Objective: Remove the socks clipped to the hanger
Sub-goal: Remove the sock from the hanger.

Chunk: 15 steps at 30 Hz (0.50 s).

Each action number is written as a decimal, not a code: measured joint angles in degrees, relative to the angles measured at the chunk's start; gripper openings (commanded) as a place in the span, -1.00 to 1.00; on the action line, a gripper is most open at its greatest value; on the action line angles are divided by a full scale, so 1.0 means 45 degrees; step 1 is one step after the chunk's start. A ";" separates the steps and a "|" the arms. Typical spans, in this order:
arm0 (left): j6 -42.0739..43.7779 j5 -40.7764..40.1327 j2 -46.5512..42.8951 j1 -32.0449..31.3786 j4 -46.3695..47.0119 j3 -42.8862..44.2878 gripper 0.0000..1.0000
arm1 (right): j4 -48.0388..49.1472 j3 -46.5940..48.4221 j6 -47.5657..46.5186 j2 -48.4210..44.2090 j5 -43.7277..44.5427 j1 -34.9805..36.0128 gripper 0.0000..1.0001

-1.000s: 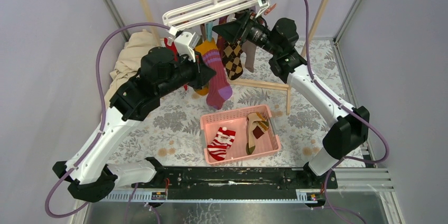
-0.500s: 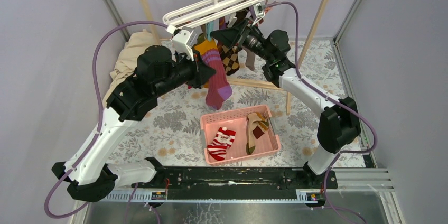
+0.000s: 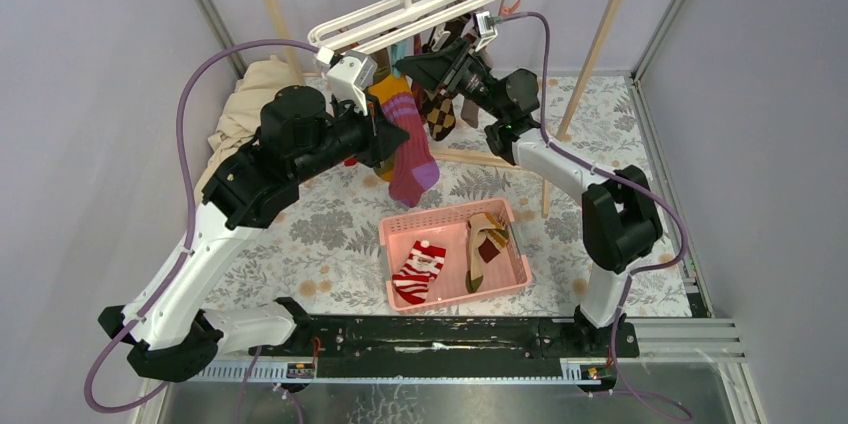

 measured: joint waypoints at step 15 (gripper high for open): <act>0.0000 0.0010 0.0000 0.0000 -0.0019 0.0000 -0.69 | 0.1909 0.0821 0.1899 0.1171 -0.0005 -0.0044 0.25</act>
